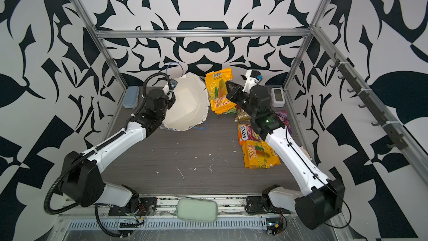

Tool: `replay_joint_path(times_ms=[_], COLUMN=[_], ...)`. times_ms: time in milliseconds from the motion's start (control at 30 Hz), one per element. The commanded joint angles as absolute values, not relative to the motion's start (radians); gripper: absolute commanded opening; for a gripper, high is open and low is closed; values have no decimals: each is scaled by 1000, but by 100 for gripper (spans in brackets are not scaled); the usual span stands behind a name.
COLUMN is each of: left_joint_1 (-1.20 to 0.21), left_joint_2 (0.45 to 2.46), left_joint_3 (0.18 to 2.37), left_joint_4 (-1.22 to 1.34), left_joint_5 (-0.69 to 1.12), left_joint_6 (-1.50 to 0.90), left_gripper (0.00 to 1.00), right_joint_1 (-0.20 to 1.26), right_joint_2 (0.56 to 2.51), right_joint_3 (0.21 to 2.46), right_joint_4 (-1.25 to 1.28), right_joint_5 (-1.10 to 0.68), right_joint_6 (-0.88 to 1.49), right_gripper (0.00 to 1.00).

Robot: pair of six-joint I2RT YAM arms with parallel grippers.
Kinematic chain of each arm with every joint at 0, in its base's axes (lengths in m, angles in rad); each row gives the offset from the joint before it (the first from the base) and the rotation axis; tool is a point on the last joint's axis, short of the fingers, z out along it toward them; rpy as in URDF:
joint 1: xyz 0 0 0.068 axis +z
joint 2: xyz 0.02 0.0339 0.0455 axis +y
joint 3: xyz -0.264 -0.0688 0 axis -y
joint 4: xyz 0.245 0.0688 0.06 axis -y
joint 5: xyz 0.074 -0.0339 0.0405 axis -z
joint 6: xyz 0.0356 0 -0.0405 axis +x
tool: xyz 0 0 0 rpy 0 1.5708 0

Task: Take the snacks out of the paper bag
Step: Place the snack at the center of the table.

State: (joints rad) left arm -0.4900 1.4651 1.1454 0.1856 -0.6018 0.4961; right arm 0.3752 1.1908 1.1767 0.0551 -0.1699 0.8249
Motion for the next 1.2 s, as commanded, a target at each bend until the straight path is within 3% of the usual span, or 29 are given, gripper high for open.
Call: replay_joint_path(times_ms=[0,400,767,1167], left_joint_1=[-468,-411,-337,-327], left_joint_2=[1479,1497,1438,1288], left_joint_3=[1210,1457,1421,1252], left_joint_4=[73,-317,-430,-521], left_joint_5=[-583,-525,-531,-374], left_joint_6=[409,50,-187,-535], left_gripper=[0,0,0,0], right_joint_1=[365,357,357,357], right_joint_2=[1142,1121,1078,1080], right_joint_3=[1173,968,870,763], right_joint_4=[109,70,36,38], right_joint_5=[-139,-167,-157,-133], right_joint_6=[795,873,907,936], right_gripper=[0,0,0,0])
